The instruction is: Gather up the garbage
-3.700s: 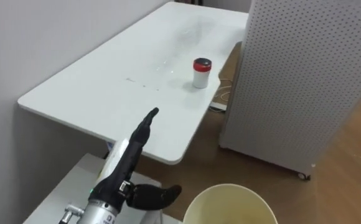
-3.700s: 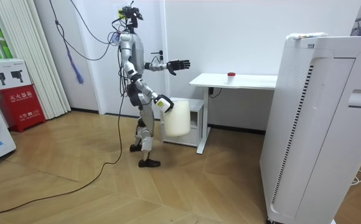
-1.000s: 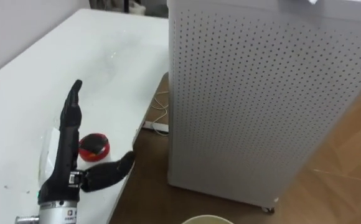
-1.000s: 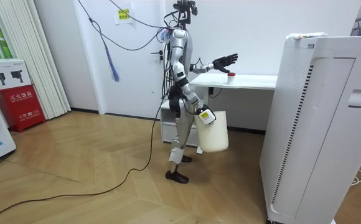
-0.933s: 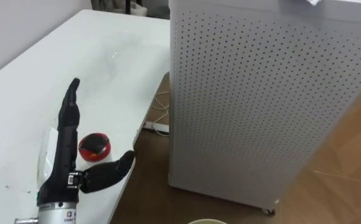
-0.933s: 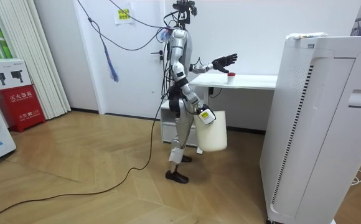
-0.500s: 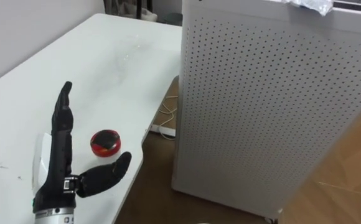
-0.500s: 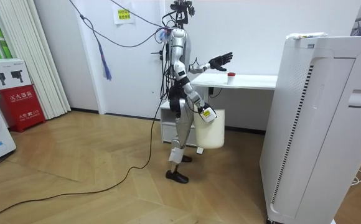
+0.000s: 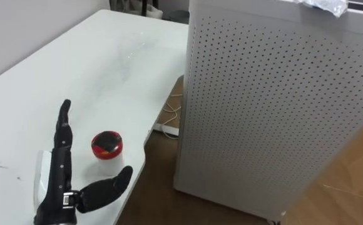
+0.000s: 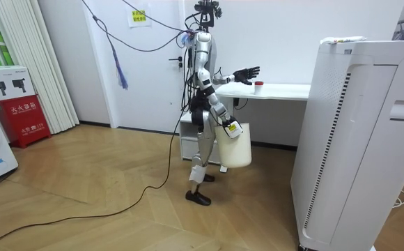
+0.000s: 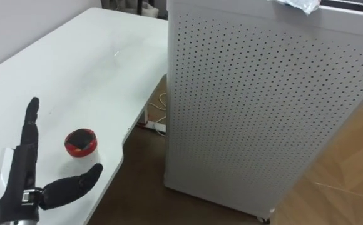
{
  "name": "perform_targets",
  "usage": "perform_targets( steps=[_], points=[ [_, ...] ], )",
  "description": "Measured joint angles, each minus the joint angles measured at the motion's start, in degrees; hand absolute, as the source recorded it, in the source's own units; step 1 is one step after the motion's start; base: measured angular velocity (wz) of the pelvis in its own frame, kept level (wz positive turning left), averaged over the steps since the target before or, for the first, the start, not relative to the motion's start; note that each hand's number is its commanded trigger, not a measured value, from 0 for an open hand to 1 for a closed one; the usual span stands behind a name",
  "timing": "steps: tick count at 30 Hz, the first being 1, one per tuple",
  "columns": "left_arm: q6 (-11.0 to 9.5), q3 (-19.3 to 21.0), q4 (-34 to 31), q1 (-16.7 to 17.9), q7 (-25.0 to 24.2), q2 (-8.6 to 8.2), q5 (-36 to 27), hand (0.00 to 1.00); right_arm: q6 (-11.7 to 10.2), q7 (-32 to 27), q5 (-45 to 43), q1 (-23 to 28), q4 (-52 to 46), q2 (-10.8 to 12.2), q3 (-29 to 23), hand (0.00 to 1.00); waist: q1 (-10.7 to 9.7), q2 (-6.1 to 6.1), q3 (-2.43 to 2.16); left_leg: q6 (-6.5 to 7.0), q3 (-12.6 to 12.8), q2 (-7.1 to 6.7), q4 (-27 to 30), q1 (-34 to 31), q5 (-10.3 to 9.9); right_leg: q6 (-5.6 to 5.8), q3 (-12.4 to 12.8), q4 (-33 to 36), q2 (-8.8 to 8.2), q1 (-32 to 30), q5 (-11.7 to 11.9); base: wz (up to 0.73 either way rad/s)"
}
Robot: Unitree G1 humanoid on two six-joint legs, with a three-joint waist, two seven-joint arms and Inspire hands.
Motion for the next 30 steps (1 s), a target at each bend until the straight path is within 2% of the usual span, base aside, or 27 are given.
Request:
perform_targets(
  steps=[8, 14, 21, 24, 27, 30],
  points=[
    [1.4, 0.0, 8.4, -0.6, -0.6, -0.12, -0.9, 0.0, 0.1, -0.2, -2.5, 0.4, -0.2, 0.2, -0.1, 1.0, -1.6, -0.46, 0.0, 0.01, 0.4, 0.03, 0.0, -0.1, 0.0, 0.0, 0.0, 0.0, -0.02, 0.0, 0.0, -0.01],
    [1.7, 0.0, 9.8, -1.6, -0.6, -0.12, -3.1, 0.0, 0.1, -0.8, -3.8, 0.4, -0.5, 0.2, -0.1, 1.0, -2.1, -0.41, 0.02, 0.0, 0.5, 0.04, 0.4, 0.0, 0.0, 0.0, 0.0, 0.0, -0.01, 0.2, 0.0, 0.0],
    [1.8, 0.0, 11.0, -1.7, 0.6, -0.13, -4.4, 0.0, 0.1, -0.8, -4.1, 0.9, -0.5, 0.2, -0.1, 1.0, -2.3, 0.29, 0.29, 0.0, 0.4, 0.02, 0.3, 0.8, 0.0, -0.03, 0.0, 0.1, -0.01, 1.0, 0.0, 0.0],
    [1.8, 0.2, 11.0, -1.8, 1.2, -0.05, -7.2, 0.0, 0.1, -0.8, -4.1, 1.2, -0.5, 0.2, -0.1, 1.0, -2.3, 0.76, 0.21, 0.0, 0.3, 0.01, -0.2, 1.6, 0.0, -0.03, 0.0, 0.0, -0.03, 1.5, 0.0, 0.0],
    [1.8, 0.5, 11.0, -1.8, 2.2, -0.05, -10.3, 0.0, 0.1, -0.9, -4.0, 1.7, -0.6, 0.2, -0.2, 1.0, -2.2, 1.03, -0.13, 0.0, 0.3, 0.01, -0.5, 2.0, 0.0, -0.02, 0.0, 0.0, -0.03, 1.7, 0.0, 0.0],
    [1.8, 0.6, 11.0, -1.8, 2.9, -0.04, -12.8, 0.0, 0.1, -1.2, -3.9, 2.1, -1.1, 0.2, -0.2, 1.0, -2.0, 1.0, -0.16, 0.01, 0.3, 0.02, -0.4, 2.0, 0.0, -0.02, 0.0, 0.1, -0.04, 1.7, 0.0, 0.0]
  ],
)
